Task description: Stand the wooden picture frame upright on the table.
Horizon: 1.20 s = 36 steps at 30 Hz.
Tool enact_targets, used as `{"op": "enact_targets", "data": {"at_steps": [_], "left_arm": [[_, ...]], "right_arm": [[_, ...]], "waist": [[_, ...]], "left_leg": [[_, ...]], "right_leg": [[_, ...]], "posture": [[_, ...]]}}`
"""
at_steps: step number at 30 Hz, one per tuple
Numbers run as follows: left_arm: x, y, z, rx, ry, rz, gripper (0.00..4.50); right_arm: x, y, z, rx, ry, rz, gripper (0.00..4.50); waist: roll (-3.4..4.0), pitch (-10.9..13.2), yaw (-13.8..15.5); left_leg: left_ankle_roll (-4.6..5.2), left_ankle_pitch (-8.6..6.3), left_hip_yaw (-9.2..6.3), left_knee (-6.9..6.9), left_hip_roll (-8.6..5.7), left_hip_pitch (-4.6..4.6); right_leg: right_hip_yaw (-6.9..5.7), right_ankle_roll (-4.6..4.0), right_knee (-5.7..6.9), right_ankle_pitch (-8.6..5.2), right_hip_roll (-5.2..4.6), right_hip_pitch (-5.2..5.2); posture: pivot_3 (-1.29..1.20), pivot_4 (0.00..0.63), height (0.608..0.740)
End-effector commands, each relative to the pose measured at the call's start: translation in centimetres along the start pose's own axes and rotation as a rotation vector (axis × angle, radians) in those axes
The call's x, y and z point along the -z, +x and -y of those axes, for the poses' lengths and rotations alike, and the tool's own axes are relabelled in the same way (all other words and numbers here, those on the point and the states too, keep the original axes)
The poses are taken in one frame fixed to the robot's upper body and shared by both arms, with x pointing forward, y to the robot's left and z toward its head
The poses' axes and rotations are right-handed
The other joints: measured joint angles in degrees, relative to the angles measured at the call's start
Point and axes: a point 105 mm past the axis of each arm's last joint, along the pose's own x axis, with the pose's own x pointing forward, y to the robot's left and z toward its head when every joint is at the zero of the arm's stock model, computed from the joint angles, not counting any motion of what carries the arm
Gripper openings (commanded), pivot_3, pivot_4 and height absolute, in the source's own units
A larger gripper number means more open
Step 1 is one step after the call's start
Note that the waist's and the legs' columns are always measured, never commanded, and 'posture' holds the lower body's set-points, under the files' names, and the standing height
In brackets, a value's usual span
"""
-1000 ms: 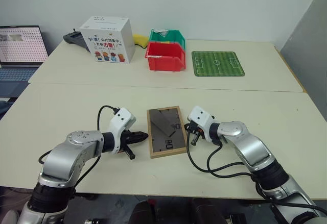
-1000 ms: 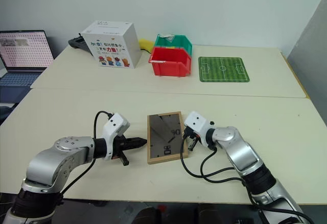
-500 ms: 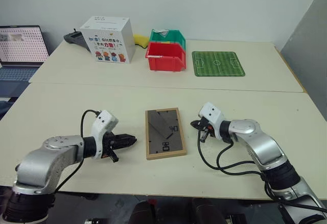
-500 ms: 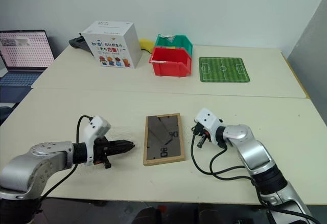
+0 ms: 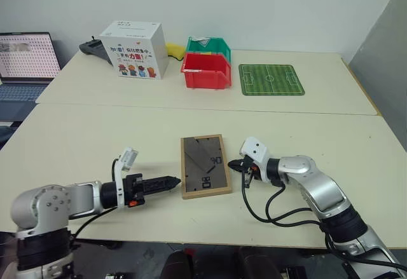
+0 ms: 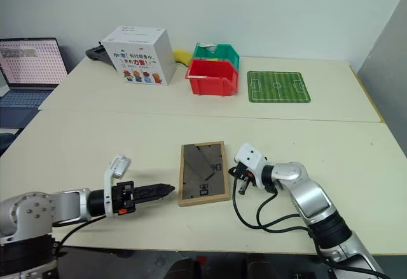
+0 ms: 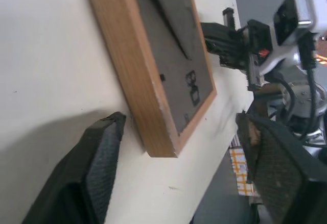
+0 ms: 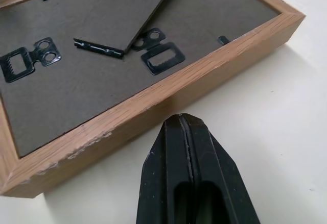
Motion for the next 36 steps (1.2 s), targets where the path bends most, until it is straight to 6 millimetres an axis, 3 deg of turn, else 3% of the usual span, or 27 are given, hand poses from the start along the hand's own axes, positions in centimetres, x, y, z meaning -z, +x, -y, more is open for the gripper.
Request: {"op": "enact_targets", "data": {"at_steps": [1,10,15,16,17,22,30,36], "left_arm": [[0.3,1.4,-1.6,-0.048,-0.019,0.013,4.47],[0.7,4.7,-0.6,0.027,0.004,-0.012,4.47],[-0.2,4.6,-0.4,0.042,0.012,0.013,4.47],[-0.4,4.3,-0.3,0.050,0.015,0.019,4.11],[-0.5,4.0,-0.2,0.052,0.016,0.023,4.08],[-0.3,3.1,-0.1,0.047,0.011,0.013,2.94],[-1.1,2.7,0.8,0.065,0.021,0.040,1.32],[-3.0,3.3,1.8,0.072,0.062,0.073,1.29]], "right_arm": [[-1.4,0.7,-1.0,-0.025,-0.024,0.043,0.00],[-2.1,1.8,-1.2,-0.018,-0.024,0.059,0.00],[-1.4,1.7,-0.8,0.004,-0.024,0.040,0.00],[-1.1,1.6,-0.5,0.018,-0.023,0.033,0.00],[-0.9,1.5,-0.2,0.031,-0.021,0.029,0.00],[-0.6,1.0,0.8,0.068,-0.011,0.024,0.00],[-0.8,0.0,2.2,0.102,-0.015,0.032,0.00],[-3.4,-2.1,3.4,0.092,0.008,0.104,0.00]], "waist": [[0.06,-0.10,0.04],[0.16,-0.55,1.25],[0.16,-0.56,1.42],[0.15,-0.56,1.41],[0.15,-0.56,1.37],[0.14,-0.55,1.00],[0.12,-0.54,0.95],[0.05,-0.49,1.06]], "left_leg": [[-0.01,0.00,-0.01,0.00,0.00,0.00],[0.00,0.00,-0.05,0.01,-0.11,0.11],[0.00,0.00,-0.13,0.02,-0.13,0.19],[0.00,0.00,-0.15,0.01,-0.16,0.22],[0.00,0.00,-0.16,0.01,-0.25,0.23],[0.00,0.00,-0.18,0.00,-0.20,0.23],[0.00,0.00,-0.15,-0.02,-0.12,0.23],[0.00,0.00,-0.16,-0.02,-0.15,0.21]], "right_leg": [[0.00,0.00,0.00,0.00,0.00,0.00],[-0.02,0.01,-0.11,0.00,-0.07,0.29],[-0.09,0.02,-0.26,-0.01,-0.17,0.55],[-0.09,0.02,-0.26,-0.01,-0.17,0.56],[-0.09,0.02,-0.26,-0.01,-0.15,0.57],[-0.08,0.02,-0.28,-0.01,-0.14,0.55],[-0.07,0.02,-0.27,-0.01,-0.14,0.51],[-0.08,0.02,-0.27,-0.01,-0.13,0.51]], "posture": [[0.00,0.150,0.740],[0.00,0.150,0.740],[0.00,0.150,0.740],[0.00,0.150,0.740],[0.00,0.150,0.740],[0.00,0.150,0.740],[0.00,0.150,0.740],[0.00,0.150,0.740]]}}
